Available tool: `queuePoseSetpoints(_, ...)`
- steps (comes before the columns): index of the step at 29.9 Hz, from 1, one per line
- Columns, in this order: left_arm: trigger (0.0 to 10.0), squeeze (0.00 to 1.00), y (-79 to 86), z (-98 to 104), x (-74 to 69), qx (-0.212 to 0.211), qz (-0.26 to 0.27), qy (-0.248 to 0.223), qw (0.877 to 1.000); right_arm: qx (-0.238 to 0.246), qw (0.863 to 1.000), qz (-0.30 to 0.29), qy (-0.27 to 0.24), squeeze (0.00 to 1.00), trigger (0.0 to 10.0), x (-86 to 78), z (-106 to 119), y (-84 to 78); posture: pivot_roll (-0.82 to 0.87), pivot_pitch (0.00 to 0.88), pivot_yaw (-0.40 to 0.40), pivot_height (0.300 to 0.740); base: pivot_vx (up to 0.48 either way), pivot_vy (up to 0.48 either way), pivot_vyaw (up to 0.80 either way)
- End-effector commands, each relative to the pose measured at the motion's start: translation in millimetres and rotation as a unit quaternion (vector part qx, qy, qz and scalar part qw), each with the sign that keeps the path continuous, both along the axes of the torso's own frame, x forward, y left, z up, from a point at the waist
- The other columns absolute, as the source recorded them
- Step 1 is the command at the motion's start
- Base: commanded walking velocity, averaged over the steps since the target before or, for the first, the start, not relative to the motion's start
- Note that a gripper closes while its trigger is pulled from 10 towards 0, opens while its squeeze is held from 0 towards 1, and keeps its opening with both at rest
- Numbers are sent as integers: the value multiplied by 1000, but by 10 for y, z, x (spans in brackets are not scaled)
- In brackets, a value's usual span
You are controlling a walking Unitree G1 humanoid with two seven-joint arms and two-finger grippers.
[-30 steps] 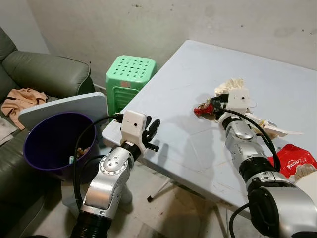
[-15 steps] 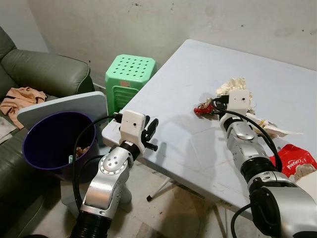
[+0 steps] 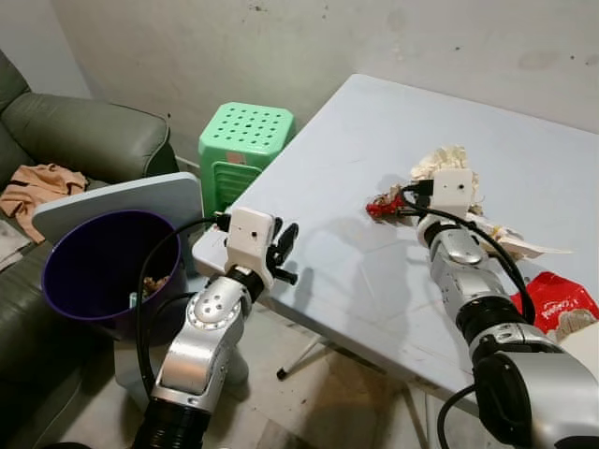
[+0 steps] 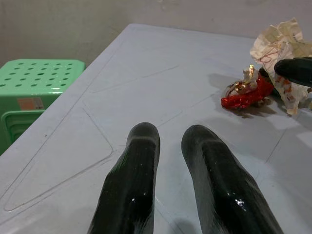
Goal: Picking trash to rubbish bin
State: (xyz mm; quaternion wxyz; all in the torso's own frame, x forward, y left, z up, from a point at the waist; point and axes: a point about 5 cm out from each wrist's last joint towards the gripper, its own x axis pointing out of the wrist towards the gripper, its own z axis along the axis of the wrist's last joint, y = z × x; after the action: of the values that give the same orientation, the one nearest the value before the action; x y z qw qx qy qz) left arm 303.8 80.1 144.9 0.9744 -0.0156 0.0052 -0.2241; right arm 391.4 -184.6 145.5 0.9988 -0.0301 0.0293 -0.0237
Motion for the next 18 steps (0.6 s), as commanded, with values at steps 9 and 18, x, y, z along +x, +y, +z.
queuePoseSetpoints(9, 10000, 0, -7, 62, -12, 1, 2, -16, 1000, -3, 1000, -4, -6, 0, 0, -3, 15, -51, 173, 123, -51, 740, 0, 0, 0)
queuePoseSetpoints(18, 10000, 0, -12, 61, -5, 3, 2, -19, 1000, -3, 999, 4, -35, 0, 0, -7, 78, -61, 166, 120, -50, 740, 0, 0, 0)
